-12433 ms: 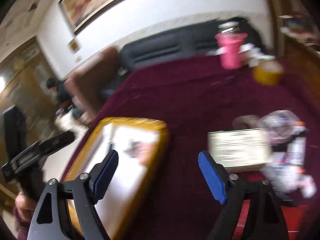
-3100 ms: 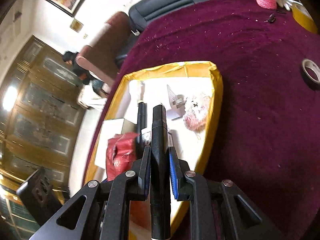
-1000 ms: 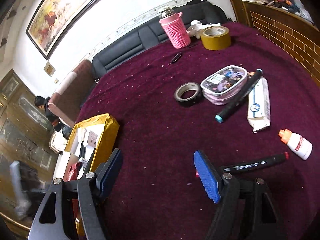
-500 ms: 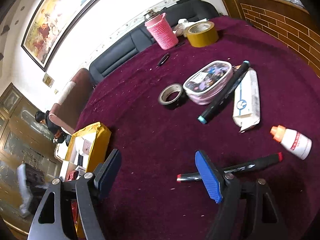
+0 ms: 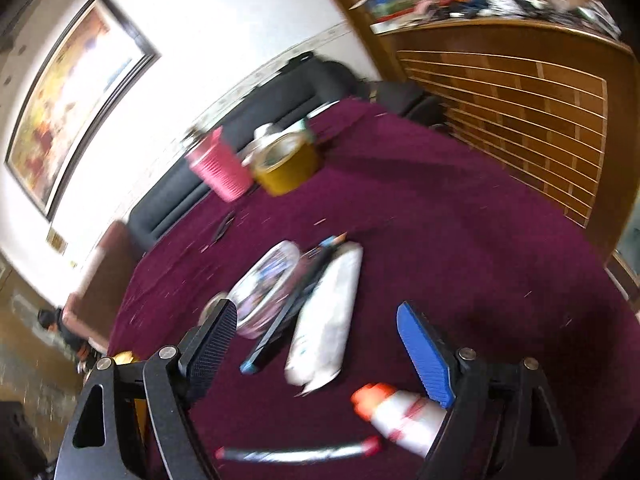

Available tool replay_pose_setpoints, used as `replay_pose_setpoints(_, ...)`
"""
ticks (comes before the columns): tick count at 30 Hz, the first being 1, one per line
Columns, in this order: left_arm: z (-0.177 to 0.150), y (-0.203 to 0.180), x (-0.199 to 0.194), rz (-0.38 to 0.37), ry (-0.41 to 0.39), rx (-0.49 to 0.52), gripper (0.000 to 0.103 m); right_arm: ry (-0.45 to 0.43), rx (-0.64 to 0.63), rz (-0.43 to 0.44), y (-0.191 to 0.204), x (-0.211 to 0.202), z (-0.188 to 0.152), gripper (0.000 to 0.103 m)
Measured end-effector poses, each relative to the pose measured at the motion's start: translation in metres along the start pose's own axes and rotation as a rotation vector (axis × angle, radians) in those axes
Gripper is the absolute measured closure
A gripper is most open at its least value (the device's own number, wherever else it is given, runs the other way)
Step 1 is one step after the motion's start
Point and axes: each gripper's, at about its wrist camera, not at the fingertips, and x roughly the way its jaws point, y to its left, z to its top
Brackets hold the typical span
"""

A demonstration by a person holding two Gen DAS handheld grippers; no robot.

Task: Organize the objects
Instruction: 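Grasp the black tape roll on the table with the left tool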

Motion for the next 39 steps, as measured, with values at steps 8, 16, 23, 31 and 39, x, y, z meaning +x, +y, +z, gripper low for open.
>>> replay_pose_setpoints(8,0.064,-0.027,0.093,0.106,-0.001,0.142,0.002,0.017,0.165,0.039,-0.060,0.014,0.009,0.017)
replay_pose_setpoints(16,0.119,-0.021,0.183,0.153,0.076,0.157,0.041,0.012,0.132,0.061,-0.052,0.010,0.013,0.017)
replay_pose_setpoints(23,0.120,-0.034,0.214,0.145,0.096,0.209,0.041,0.026,0.135,0.068,-0.052,0.012,0.010,0.017)
replay_pose_setpoints(31,0.113,-0.031,0.212,0.072,0.109,0.162,0.046,0.041,0.129,0.059,-0.051,0.017,0.009,0.017)
replay_pose_setpoints(39,0.111,-0.046,0.208,0.097,0.091,0.168,0.086,0.045,0.107,0.029,-0.049,0.020,0.007,0.017)
